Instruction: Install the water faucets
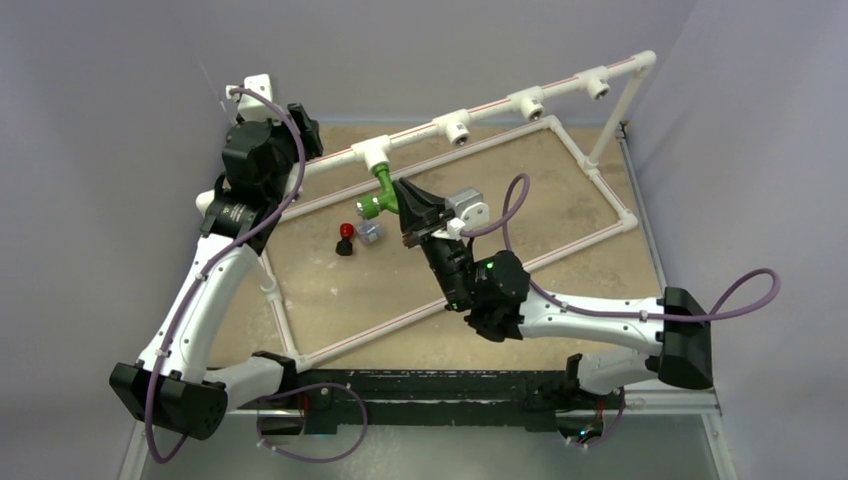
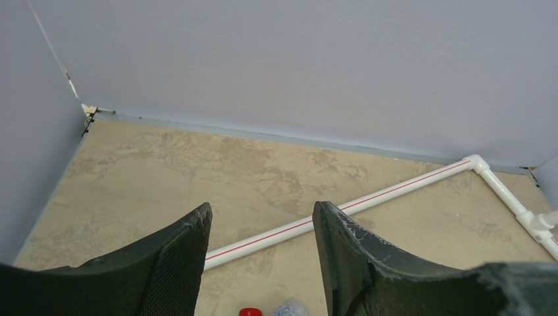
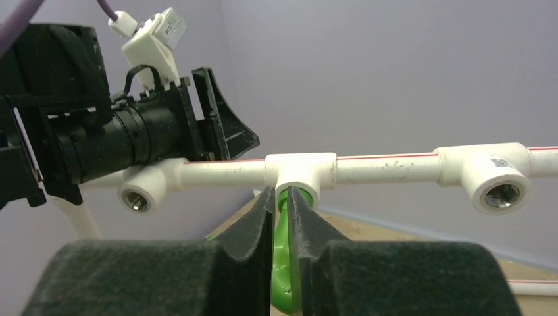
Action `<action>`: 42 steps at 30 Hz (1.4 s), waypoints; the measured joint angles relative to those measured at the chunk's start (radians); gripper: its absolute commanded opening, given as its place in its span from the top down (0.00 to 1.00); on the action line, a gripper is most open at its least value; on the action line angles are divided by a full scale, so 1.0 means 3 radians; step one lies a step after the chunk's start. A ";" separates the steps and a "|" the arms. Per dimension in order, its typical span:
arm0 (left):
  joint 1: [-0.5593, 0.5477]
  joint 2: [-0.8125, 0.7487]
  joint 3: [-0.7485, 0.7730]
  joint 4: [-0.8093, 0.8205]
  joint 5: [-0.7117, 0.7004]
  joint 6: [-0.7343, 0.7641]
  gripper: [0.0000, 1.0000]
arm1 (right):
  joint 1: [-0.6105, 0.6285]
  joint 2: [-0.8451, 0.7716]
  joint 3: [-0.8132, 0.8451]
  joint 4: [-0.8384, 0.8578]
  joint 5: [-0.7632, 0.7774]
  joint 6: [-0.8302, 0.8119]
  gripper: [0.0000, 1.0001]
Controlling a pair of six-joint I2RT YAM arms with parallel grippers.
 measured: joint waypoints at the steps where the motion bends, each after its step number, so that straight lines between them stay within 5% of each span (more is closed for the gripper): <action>1: 0.0000 0.0000 0.0000 -0.0001 0.0001 0.0000 0.43 | 0.0000 -0.0038 0.0000 -0.0042 0.0003 0.0028 0.73; 12: 0.0000 0.0011 0.0027 -0.0036 0.0015 -0.0015 0.43 | 0.0000 -0.0618 -0.0122 -0.0738 0.0211 0.0165 0.03; 19: 0.0000 0.0064 0.0127 -0.0178 0.0048 -0.0055 0.41 | -0.0062 -0.1148 -0.0525 -0.1366 0.0598 0.0207 0.01; 29: -0.0001 0.0088 0.0278 -0.0312 0.0182 -0.0036 0.39 | -0.0752 -0.1981 -0.1462 -0.2286 0.0716 0.1136 0.02; 34: -0.0045 0.0095 0.0425 -0.0289 0.0320 0.0023 0.38 | -0.1188 -0.2120 -0.1939 -0.2251 0.0656 0.1428 0.01; 42: -0.0104 -0.0025 0.0913 -0.0365 0.0515 0.0024 0.36 | -0.2045 -0.1706 -0.2452 -0.1362 0.0404 0.1445 0.01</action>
